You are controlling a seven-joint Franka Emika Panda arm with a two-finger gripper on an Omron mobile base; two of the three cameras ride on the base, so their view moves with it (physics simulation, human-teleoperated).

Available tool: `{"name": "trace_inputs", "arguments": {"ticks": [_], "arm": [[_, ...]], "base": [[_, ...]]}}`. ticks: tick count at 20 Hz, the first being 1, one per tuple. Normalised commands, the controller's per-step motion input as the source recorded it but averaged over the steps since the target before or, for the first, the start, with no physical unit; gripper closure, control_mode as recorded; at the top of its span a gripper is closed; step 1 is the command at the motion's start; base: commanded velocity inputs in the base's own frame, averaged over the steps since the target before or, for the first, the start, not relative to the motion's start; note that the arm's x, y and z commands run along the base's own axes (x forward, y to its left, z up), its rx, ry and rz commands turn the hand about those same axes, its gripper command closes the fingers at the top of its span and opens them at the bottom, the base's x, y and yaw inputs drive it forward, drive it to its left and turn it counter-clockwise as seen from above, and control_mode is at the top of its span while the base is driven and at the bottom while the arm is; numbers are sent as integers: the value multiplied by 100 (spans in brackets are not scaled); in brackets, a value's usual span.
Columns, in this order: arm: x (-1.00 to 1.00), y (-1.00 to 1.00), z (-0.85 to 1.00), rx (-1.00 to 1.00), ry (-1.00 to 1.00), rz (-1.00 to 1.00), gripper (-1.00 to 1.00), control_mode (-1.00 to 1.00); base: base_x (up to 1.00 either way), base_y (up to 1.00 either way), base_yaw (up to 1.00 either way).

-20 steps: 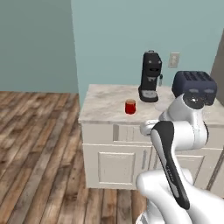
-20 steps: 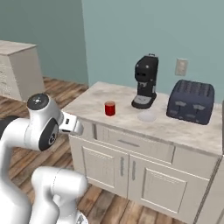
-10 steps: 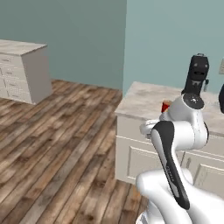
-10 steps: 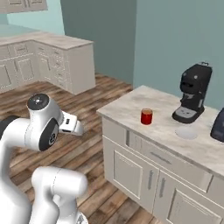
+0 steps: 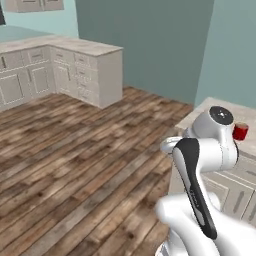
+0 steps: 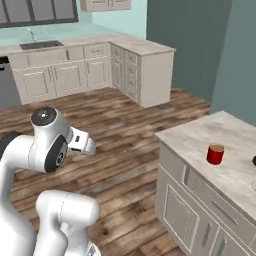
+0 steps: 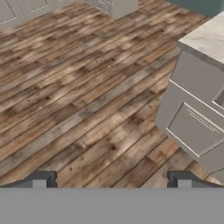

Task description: Take a sugar cube from the saucer and place it inside the coffee. Then, grab milk from the fridge and place it next to the coffee on the counter to sweeten the coffee.

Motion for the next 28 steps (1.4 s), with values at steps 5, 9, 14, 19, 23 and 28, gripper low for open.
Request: {"name": "trace_inputs", "arguments": {"ticks": [5,9,14,19,23,28], "arm": [[0,0,0,0,0,0,-100,100],[0,0,0,0,0,0,-100,100],[0,0,0,0,0,0,-100,100],[0,0,0,0,0,0,-100,100],[0,0,0,0,0,0,-100,100],[0,0,0,0,0,0,-100,100]], "base": [[0,0,54],[0,0,56],[0,0,56],[0,0,54],[23,0,50],[49,0,44]]}}
